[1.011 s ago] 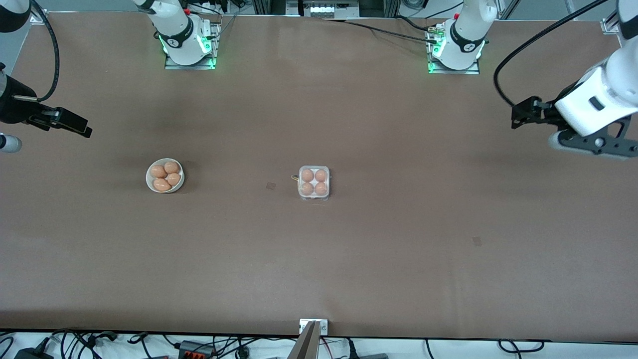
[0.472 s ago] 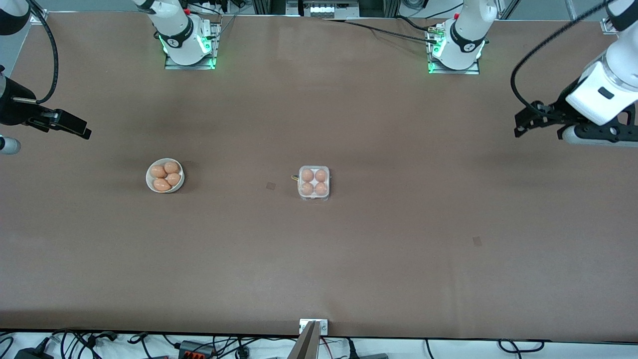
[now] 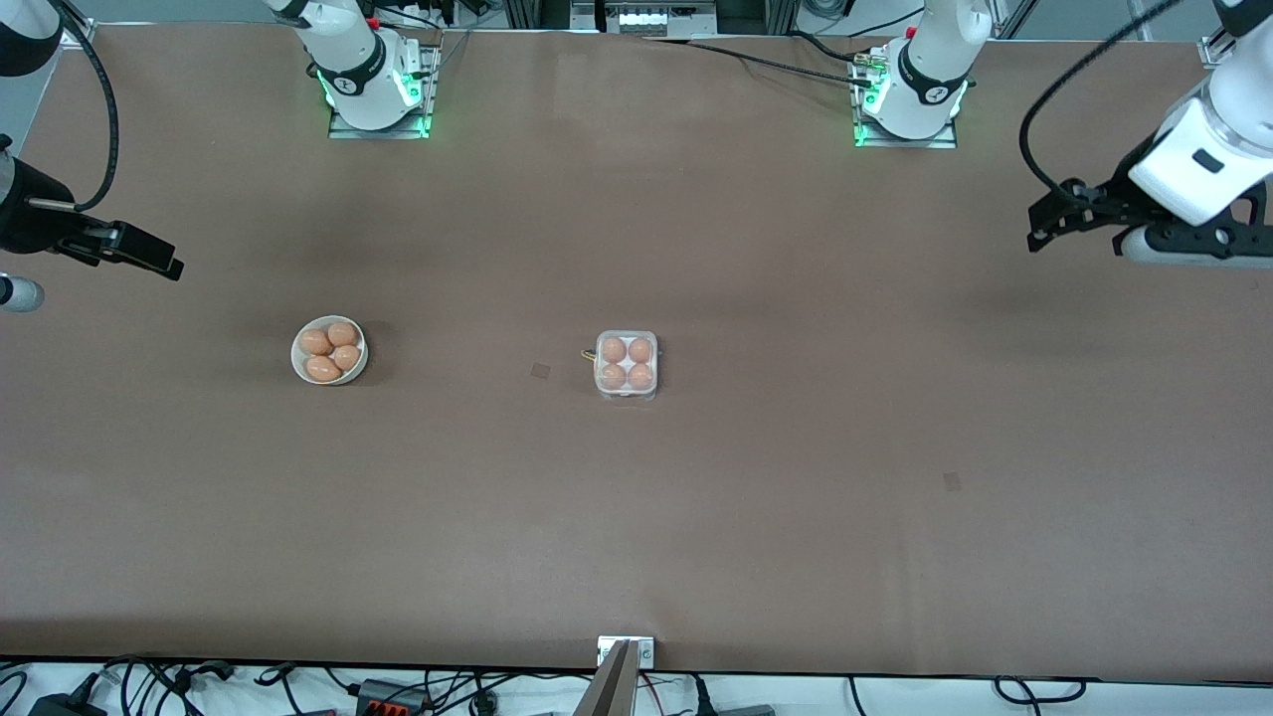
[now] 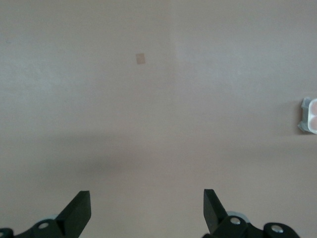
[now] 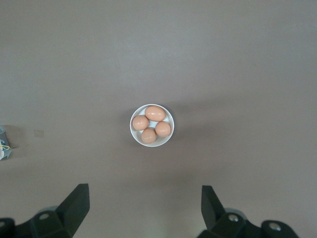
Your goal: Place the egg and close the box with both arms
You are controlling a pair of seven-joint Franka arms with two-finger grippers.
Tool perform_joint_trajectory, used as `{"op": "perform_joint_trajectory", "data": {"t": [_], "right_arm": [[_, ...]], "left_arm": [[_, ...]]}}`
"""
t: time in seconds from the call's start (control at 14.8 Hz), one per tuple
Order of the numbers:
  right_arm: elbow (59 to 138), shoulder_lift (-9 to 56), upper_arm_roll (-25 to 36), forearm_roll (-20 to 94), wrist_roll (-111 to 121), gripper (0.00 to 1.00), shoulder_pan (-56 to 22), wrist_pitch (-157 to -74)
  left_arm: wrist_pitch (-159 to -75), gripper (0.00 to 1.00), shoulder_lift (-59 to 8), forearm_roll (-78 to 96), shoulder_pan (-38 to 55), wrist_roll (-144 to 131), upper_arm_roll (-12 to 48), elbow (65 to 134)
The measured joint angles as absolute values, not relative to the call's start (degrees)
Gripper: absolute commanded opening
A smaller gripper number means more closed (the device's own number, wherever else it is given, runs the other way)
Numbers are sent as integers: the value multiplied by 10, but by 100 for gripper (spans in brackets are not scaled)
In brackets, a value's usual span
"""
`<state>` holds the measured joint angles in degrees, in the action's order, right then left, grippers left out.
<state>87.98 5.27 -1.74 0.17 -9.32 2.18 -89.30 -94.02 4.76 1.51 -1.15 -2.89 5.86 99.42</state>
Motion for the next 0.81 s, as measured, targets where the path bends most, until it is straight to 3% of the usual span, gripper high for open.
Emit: {"op": "perform_joint_trajectory", "data": {"t": [0.81], "right_arm": [[876,53,-17,2,-93,100,22,-894]], "left_arm": [[-935,100,49,15,-13,-29,67,985]]}}
